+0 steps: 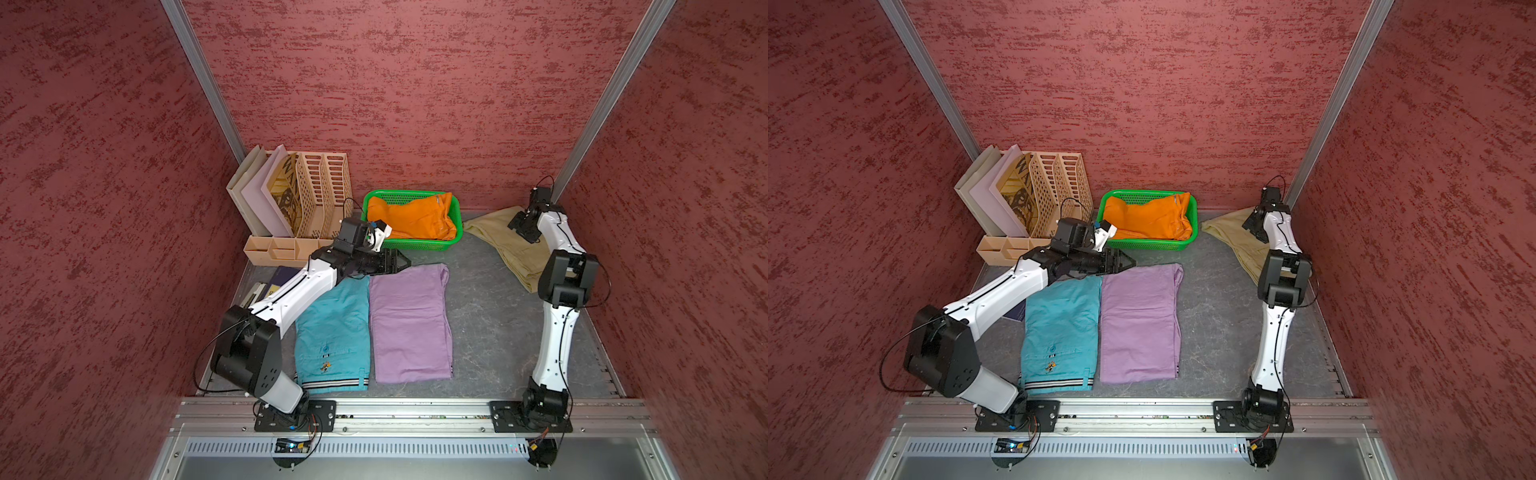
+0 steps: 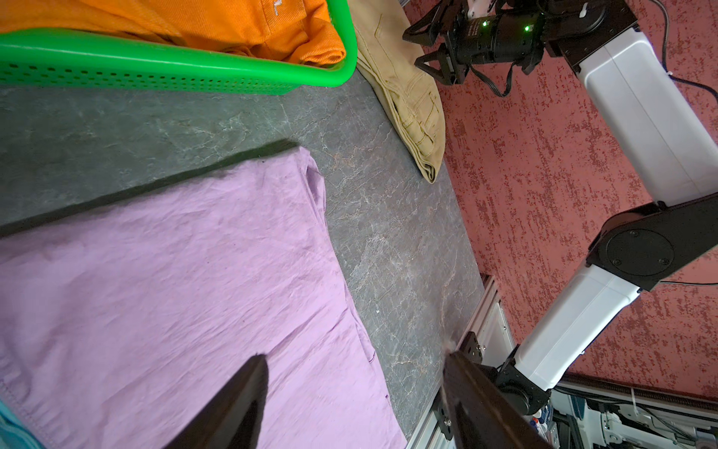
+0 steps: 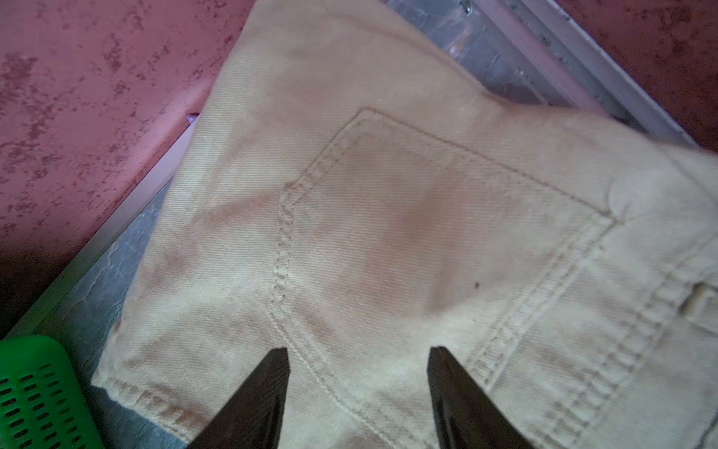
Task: Put the folded long pants in the basket
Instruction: Move the long pant to the center of the board.
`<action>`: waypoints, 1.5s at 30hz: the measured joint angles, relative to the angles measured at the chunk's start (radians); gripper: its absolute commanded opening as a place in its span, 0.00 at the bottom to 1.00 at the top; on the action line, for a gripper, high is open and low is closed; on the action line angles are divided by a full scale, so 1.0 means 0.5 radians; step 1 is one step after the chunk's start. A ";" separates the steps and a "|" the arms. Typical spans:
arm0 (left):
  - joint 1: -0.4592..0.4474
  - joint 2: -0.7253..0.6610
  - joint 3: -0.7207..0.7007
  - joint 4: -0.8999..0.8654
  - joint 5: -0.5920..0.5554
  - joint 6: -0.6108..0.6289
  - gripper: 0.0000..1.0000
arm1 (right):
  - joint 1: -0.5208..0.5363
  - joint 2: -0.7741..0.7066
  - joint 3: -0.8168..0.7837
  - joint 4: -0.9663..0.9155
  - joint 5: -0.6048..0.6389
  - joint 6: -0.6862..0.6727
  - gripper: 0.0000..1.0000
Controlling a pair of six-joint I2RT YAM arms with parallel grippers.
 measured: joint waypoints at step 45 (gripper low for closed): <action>-0.231 0.388 0.237 0.051 0.095 -0.053 0.74 | 0.068 -1.302 -2.253 0.490 -0.294 -0.037 0.57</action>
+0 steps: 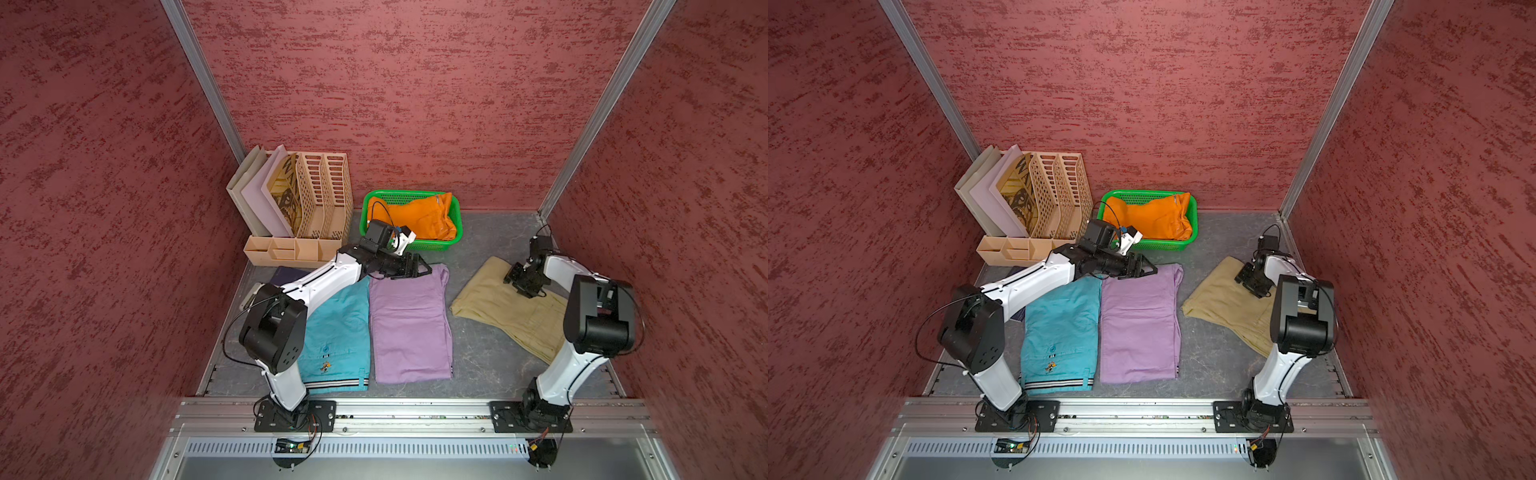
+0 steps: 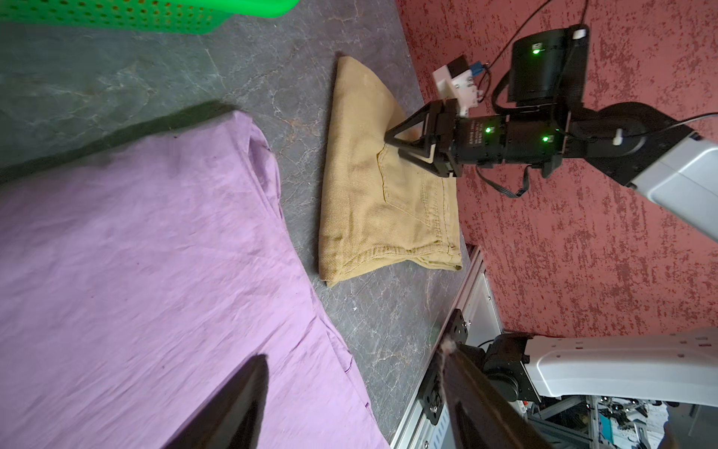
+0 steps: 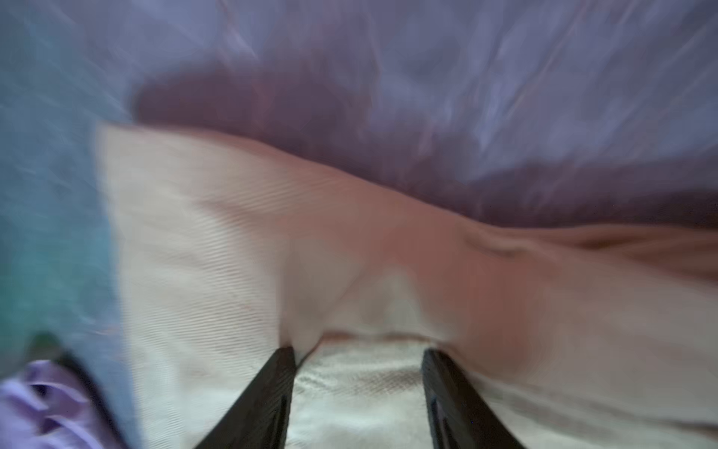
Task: Put the folded long pants in the basket
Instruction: Move the long pant to the center of the board, then pick up the long pant at the center of the board.
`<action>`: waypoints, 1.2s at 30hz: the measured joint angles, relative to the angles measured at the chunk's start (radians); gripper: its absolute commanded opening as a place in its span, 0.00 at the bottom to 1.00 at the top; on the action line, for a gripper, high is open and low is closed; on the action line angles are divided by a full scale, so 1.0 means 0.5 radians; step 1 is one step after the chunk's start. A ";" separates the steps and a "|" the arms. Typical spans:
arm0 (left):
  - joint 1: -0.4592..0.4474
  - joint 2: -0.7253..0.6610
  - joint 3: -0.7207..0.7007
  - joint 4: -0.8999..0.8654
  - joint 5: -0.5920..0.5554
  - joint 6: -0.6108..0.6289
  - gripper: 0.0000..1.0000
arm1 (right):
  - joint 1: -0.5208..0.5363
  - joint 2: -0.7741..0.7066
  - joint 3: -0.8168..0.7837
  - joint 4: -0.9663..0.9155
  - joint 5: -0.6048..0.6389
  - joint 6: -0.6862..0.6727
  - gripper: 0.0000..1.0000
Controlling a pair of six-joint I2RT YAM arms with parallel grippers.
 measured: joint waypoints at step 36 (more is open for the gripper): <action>-0.577 1.232 1.043 -0.252 -0.250 -0.011 0.71 | 0.183 -0.866 -0.555 -0.169 0.068 0.053 0.63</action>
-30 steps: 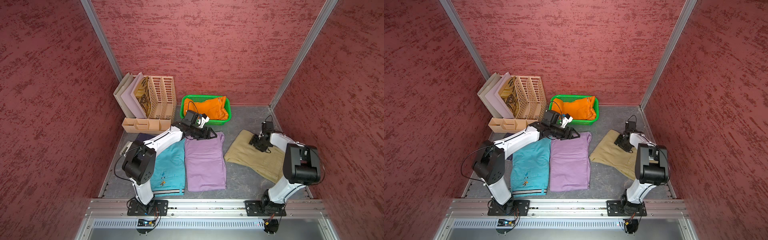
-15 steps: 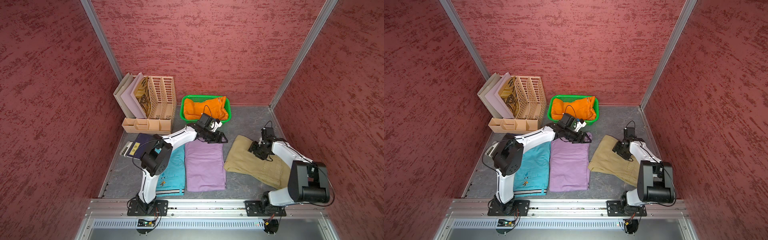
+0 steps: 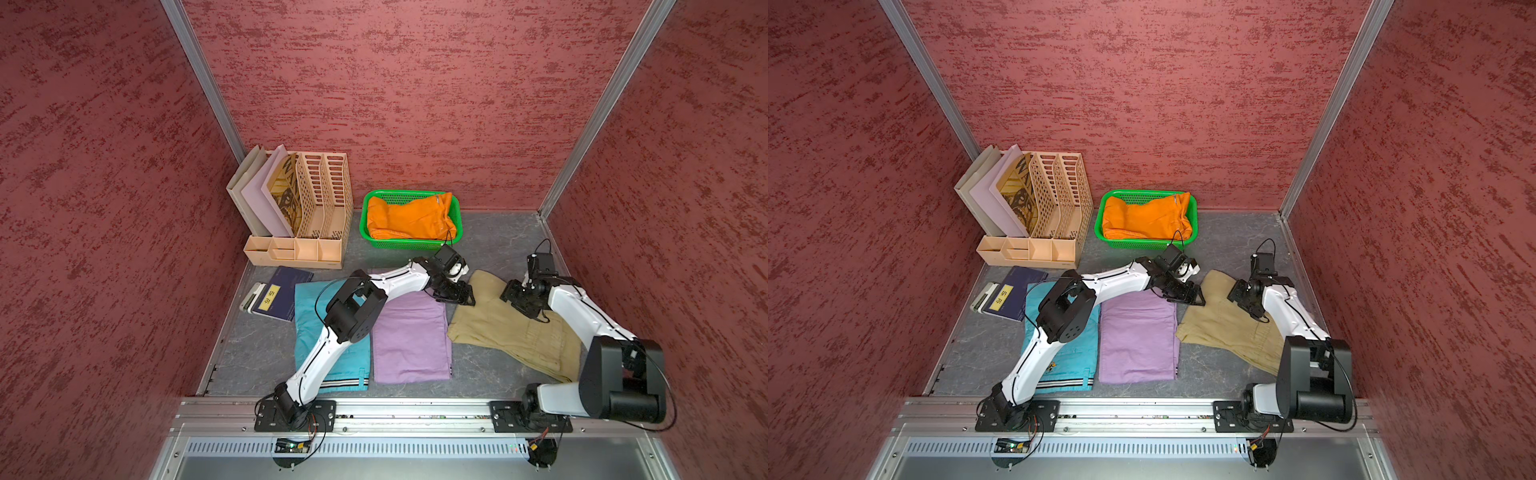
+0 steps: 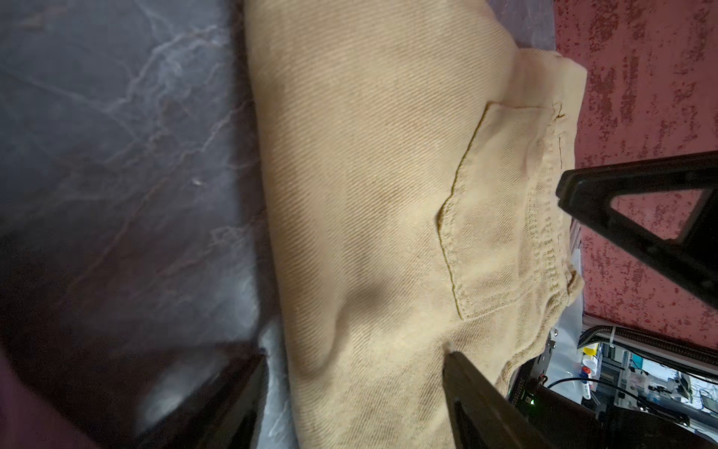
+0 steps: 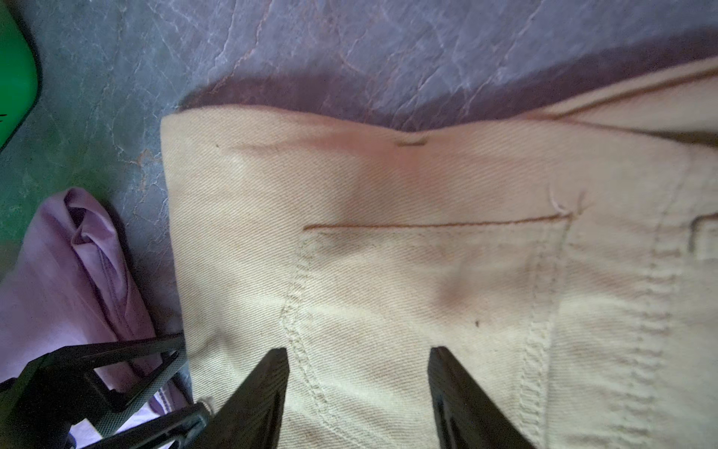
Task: Put the folded long pants in the basket
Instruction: Pick up the long pant at the center of the board.
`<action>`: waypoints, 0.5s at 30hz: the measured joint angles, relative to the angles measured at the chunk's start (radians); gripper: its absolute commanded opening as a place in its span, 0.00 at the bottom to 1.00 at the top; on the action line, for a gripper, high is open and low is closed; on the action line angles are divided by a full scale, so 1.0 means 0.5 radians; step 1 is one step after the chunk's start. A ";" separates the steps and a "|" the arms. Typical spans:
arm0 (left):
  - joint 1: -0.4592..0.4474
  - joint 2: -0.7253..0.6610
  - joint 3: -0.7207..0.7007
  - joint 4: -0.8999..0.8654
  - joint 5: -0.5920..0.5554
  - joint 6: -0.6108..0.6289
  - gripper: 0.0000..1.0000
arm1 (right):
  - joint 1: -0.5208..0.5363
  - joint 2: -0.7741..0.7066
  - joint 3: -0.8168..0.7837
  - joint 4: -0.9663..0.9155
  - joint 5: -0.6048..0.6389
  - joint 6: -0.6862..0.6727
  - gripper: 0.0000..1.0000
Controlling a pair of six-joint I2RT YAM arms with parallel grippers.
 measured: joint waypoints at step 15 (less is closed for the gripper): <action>-0.068 0.124 0.113 0.040 -0.035 -0.134 0.00 | -0.022 -0.044 -0.005 -0.024 0.004 -0.001 0.63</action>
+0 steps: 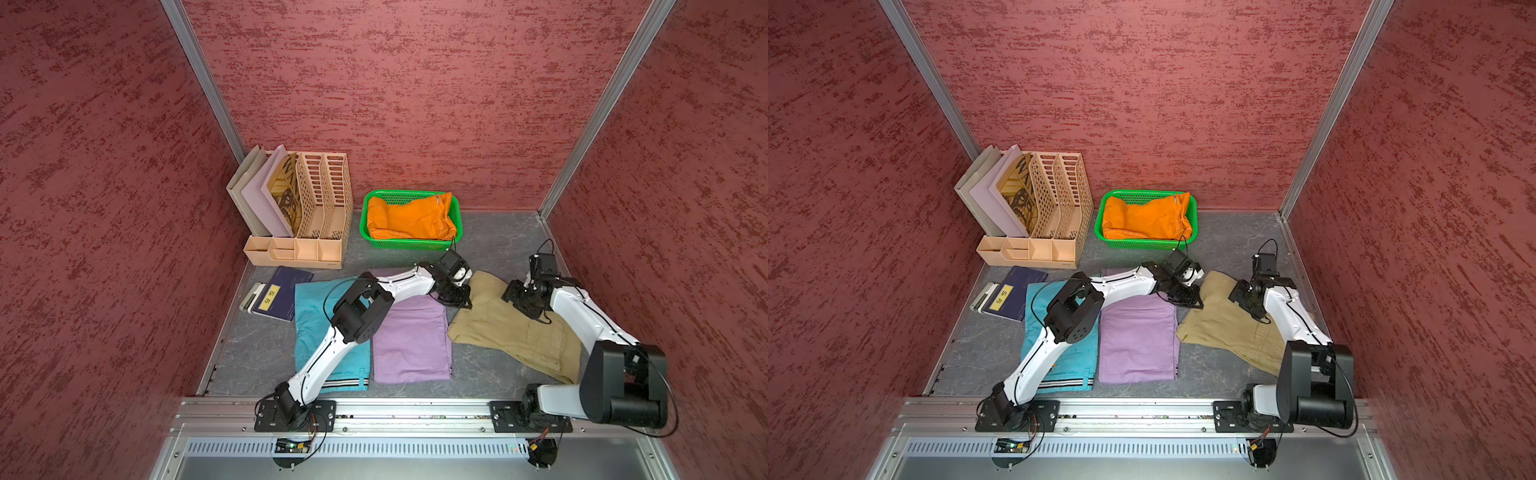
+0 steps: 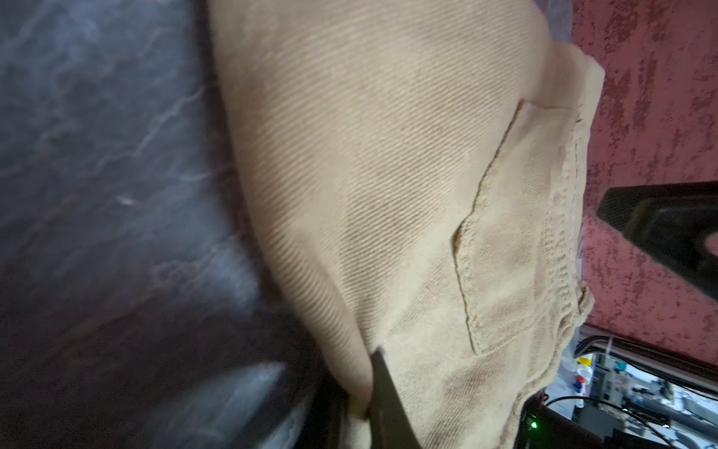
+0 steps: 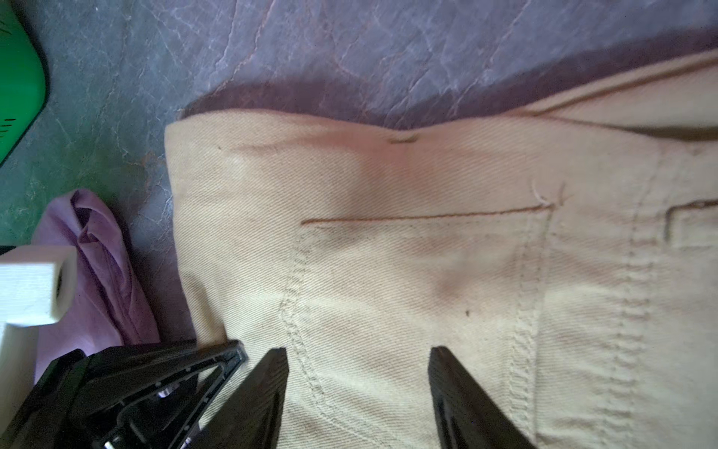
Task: Put the folded long pants in the basket
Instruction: Pick up the long pant at the center of the board.
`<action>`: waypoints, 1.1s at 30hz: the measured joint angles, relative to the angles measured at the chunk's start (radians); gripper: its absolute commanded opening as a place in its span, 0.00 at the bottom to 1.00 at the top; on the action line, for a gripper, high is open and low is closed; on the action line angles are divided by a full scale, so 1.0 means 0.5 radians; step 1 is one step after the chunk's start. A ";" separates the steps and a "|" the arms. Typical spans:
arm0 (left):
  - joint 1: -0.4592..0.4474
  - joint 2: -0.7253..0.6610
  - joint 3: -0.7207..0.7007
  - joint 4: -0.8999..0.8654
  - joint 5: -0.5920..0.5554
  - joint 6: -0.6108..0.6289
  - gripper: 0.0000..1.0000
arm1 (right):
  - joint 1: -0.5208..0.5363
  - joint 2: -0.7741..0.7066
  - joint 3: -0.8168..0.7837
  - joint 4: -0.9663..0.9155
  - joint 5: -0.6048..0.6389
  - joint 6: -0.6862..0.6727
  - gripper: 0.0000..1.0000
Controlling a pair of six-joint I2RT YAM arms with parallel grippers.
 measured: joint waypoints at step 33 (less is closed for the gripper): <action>0.522 -0.880 -0.837 -0.396 -0.355 0.095 0.00 | -0.045 0.070 0.027 0.011 0.031 -0.030 0.86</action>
